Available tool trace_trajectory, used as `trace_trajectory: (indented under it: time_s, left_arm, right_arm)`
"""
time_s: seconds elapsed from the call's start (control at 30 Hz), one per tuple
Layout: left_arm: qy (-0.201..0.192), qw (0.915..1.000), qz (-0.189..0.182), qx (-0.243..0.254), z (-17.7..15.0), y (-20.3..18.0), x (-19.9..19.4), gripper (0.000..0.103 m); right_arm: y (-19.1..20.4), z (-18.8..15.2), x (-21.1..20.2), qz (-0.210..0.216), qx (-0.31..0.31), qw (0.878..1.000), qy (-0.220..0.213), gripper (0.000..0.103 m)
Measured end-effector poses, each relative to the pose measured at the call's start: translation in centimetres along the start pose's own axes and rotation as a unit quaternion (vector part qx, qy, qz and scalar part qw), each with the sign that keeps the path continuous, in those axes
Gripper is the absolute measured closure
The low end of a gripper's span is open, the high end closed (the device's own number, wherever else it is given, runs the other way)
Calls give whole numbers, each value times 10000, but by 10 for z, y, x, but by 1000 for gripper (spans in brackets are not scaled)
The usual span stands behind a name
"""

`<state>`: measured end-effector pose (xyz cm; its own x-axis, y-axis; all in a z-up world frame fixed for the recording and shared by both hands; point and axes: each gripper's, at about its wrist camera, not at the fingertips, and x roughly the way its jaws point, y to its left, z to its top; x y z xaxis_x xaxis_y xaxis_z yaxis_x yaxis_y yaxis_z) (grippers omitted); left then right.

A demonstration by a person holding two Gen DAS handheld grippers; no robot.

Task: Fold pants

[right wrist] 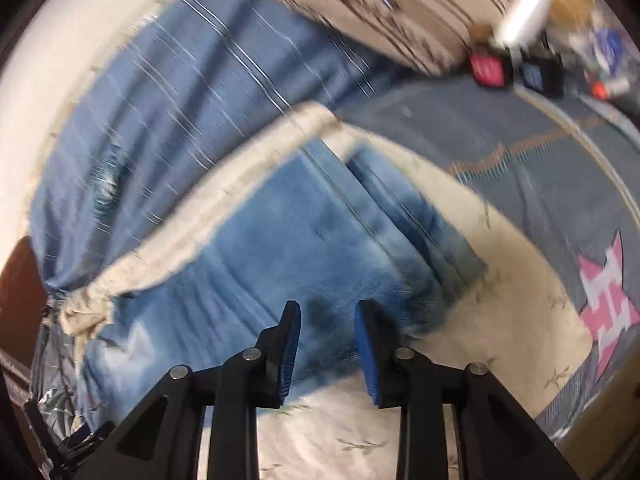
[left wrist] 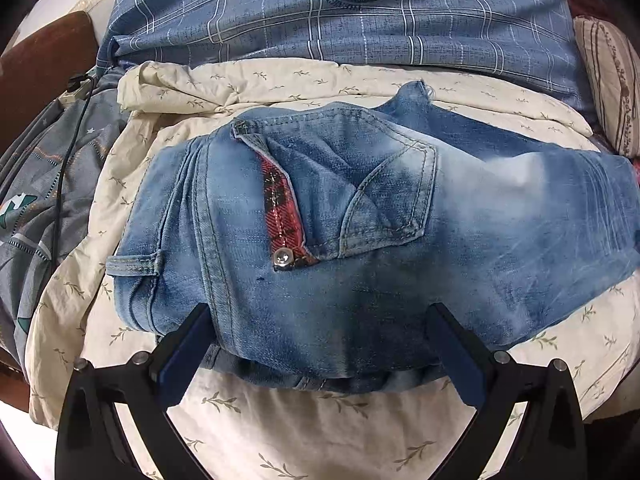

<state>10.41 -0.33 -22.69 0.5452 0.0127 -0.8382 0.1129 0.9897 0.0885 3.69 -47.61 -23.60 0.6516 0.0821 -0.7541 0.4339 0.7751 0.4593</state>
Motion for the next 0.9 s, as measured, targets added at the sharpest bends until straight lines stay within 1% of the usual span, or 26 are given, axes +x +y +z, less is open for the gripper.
trace_trajectory:
  time_s: [0.03, 0.07, 0.17, 0.23, 0.33, 0.4, 0.43, 0.47, 0.5, 0.57, 0.63, 0.7, 0.83, 0.87, 0.9]
  left_arm:
    - [34, 10000, 9, 57, 0, 0, 1, 0]
    - [46, 10000, 3, 83, 0, 0, 1, 0]
    - [60, 10000, -49, 24, 0, 2, -3, 0]
    - [45, 9999, -82, -41, 0, 3, -8, 0]
    - [-145, 9996, -168, -155, 2, 4, -24, 0]
    - [-372, 9990, -202, -150, 5, 1, -39, 0]
    - [-496, 9984, -227, -135, 7, -1, -46, 0]
    - [-627, 9976, -274, -115, 9, -4, -52, 0]
    - [-749, 9965, -353, -100, 12, -7, -59, 0]
    - [-840, 9952, -498, -64, 16, -13, -63, 0]
    - [-791, 9951, -597, 25, 18, -20, -60, 0]
    - [-616, 9961, -616, 100, 18, -28, -48, 0]
    - [-46, 9968, -794, -1, 18, -35, -17, 0]
    - [80, 9968, -787, -55, 18, -34, -9, 0]
    - [119, 9971, -743, -71, 19, -34, -6, 0]
  right_arm:
    - [-3, -2, 3, 45, 69, 10000, 52, 72]
    - [-5, -2, 0, 103, 96, 9999, 5, 72]
    - [-8, -3, -6, 110, 101, 9999, -28, 73]
    - [-16, -3, -20, 284, 313, 9989, -214, 72]
    - [-42, -3, -43, 667, 902, 9919, -600, 71]
    - [-58, -5, -51, 721, 1251, 9868, -735, 63]
    - [-63, -5, -53, 770, 1388, 9844, -757, 49]
    - [-70, -6, -56, 860, 1527, 9815, -777, 44]
    - [-73, -6, -58, 901, 1584, 9801, -783, 44]
    - [-76, -8, -59, 853, 1603, 9803, -774, 44]
    - [-77, -4, -55, 894, 1651, 9798, -696, 44]
    - [-76, -4, -49, 979, 1662, 9795, -582, 44]
    - [-71, 0, -38, 905, 1592, 9821, -441, 44]
    - [-70, 0, -33, 910, 1618, 9820, -363, 44]
    - [-69, 1, -28, 892, 1625, 9822, -313, 44]
